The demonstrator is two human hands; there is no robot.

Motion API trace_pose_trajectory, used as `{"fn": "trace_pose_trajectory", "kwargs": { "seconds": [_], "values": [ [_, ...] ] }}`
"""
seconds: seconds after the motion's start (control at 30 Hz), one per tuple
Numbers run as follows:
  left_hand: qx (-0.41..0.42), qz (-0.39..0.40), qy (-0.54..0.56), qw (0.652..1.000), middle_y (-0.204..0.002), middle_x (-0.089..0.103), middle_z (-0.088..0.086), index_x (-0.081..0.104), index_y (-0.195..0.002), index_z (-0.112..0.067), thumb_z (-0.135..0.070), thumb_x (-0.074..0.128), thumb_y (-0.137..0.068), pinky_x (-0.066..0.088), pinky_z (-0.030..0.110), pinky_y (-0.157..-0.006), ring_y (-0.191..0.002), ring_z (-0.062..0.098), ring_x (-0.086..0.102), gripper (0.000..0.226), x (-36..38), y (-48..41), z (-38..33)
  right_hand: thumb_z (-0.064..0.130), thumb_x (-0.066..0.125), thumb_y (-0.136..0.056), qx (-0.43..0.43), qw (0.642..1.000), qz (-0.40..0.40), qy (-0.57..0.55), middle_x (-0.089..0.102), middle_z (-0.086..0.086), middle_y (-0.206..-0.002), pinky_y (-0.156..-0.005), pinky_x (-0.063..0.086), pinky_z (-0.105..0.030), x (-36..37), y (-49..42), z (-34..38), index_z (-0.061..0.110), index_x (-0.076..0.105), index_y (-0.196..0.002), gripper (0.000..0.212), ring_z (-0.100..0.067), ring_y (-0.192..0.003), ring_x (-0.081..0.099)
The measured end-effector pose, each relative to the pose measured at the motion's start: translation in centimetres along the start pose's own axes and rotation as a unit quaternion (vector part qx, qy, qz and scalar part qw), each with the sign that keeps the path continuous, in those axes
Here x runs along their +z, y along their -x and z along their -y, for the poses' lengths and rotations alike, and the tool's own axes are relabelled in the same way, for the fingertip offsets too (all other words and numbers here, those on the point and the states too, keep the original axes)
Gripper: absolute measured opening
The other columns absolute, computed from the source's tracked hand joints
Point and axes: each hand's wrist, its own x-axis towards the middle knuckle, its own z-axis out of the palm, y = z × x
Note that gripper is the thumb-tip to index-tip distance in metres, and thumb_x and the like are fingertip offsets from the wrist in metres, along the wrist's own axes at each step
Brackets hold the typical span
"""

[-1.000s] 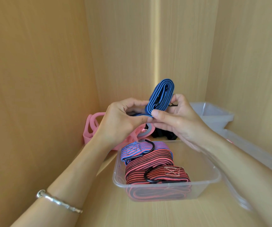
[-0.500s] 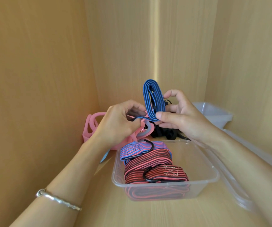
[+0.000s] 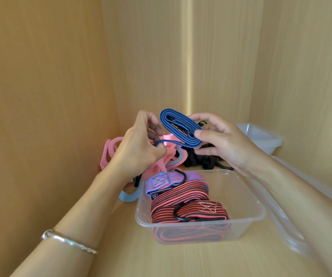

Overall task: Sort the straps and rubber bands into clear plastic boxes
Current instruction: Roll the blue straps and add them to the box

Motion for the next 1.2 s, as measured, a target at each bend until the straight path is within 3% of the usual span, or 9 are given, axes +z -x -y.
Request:
{"fn": "trace_pose_trajectory", "kwargs": {
  "seconds": [0.13, 0.23, 0.33, 0.53, 0.63, 0.7, 0.83, 1.03, 1.2],
  "values": [
    [0.0, -0.007, 0.003, 1.0, -0.09, 0.055, -0.008, 0.038, -0.097, -0.037, 0.008, 0.066, -0.07, 0.046, 0.023, -0.062, -0.072, 0.012, 0.057, 0.059, -0.2, -0.1, 0.1, 0.007, 0.05, -0.097, 0.006, 1.0, -0.017, 0.023, 0.058, 0.004, -0.078, -0.084, 0.055, -0.035, -0.1, -0.1, -0.1, 0.036, 0.065, -0.099, 0.033, -0.012, -0.082, 0.058],
    [0.014, -0.002, -0.002, 1.0, -0.1, 0.057, -0.011, 0.043, -0.109, -0.042, 0.007, 0.065, -0.071, 0.046, 0.014, -0.062, -0.073, 0.005, 0.059, 0.066, -0.2, 0.0, -0.1, 0.008, 0.046, -0.097, 0.012, 0.999, -0.032, 0.028, 0.064, 0.01, -0.082, -0.081, 0.053, -0.033, -0.3, -0.1, 0.0, 0.037, 0.068, -0.095, 0.036, -0.006, -0.08, 0.059],
    [0.004, 0.019, -0.007, 1.0, -0.106, 0.065, -0.016, 0.056, -0.121, -0.034, 0.005, 0.062, -0.076, 0.045, 0.011, -0.064, -0.074, 0.0, 0.062, 0.06, -0.1, -0.1, 0.3, 0.008, 0.042, -0.098, 0.017, 0.998, -0.043, 0.03, 0.068, 0.009, -0.092, -0.079, 0.05, -0.032, -0.6, 0.0, 0.0, 0.034, 0.069, -0.093, 0.038, -0.008, -0.082, 0.059],
    [0.008, 0.049, 0.007, 0.999, -0.107, 0.072, -0.009, 0.064, -0.124, -0.026, 0.004, 0.062, -0.082, 0.056, 0.036, -0.082, -0.093, 0.011, 0.07, 0.051, -0.2, 0.0, 0.6, 0.01, 0.04, -0.1, 0.02, 0.998, -0.052, 0.021, 0.067, 0.008, -0.094, -0.076, 0.049, -0.029, -0.7, -0.1, -0.2, 0.033, 0.068, -0.093, 0.036, -0.007, -0.083, 0.06],
    [-0.013, 0.026, 0.052, 0.998, -0.103, 0.074, -0.001, 0.065, -0.121, -0.02, 0.006, 0.064, -0.083, 0.054, 0.043, -0.09, -0.088, 0.012, 0.066, 0.047, -0.4, -0.2, 0.7, 0.017, 0.048, -0.1, 0.0, 0.995, -0.097, -0.004, 0.064, 0.005, -0.092, -0.071, 0.053, -0.027, -0.4, -0.4, -0.6, 0.028, 0.061, -0.099, 0.018, -0.006, -0.083, 0.062],
    [-0.018, 0.011, 0.062, 0.998, -0.098, 0.075, -0.002, 0.067, -0.118, -0.022, 0.007, 0.064, -0.083, 0.054, 0.04, -0.088, -0.085, 0.009, 0.064, 0.046, -0.2, -0.2, 0.6, 0.021, 0.055, -0.097, -0.002, 0.989, -0.14, -0.055, 0.064, 0.004, -0.087, -0.067, 0.055, -0.026, -0.2, -0.6, -0.8, 0.02, 0.057, -0.1, 0.004, -0.005, -0.078, 0.065],
    [-0.004, -0.037, 0.079, 0.996, -0.087, 0.074, -0.01, 0.069, -0.107, -0.025, 0.008, 0.061, -0.083, 0.054, 0.02, -0.076, -0.079, 0.003, 0.065, 0.042, 0.1, -0.1, -0.1, 0.024, 0.058, -0.094, 0.039, 0.982, -0.12, -0.138, 0.068, -0.004, -0.092, -0.06, 0.057, -0.023, 0.3, -0.5, -0.7, 0.013, 0.057, -0.097, 0.012, -0.012, -0.078, 0.069],
    [0.003, -0.045, 0.067, 0.997, -0.086, 0.073, -0.009, 0.068, -0.103, -0.027, 0.009, 0.058, -0.084, 0.052, 0.016, -0.073, -0.079, 0.008, 0.065, 0.042, -0.3, -0.2, -0.3, 0.021, 0.062, -0.091, 0.024, 0.988, -0.114, -0.1, 0.071, -0.005, -0.088, -0.058, 0.055, -0.023, 0.3, -0.5, -0.8, 0.014, 0.067, -0.094, 0.008, -0.016, -0.079, 0.07],
    [0.012, -0.028, 0.006, 1.0, -0.096, 0.072, -0.009, 0.069, -0.101, -0.029, 0.007, 0.058, -0.084, 0.048, 0.012, -0.076, -0.083, -0.002, 0.066, 0.041, -0.4, -0.3, 0.1, 0.017, 0.065, -0.088, 0.022, 0.993, -0.099, -0.061, 0.071, 0.002, -0.079, -0.061, 0.058, -0.026, -0.8, -0.3, -0.7, 0.02, 0.068, -0.088, 0.005, -0.01, -0.072, 0.07]
  ]
}}
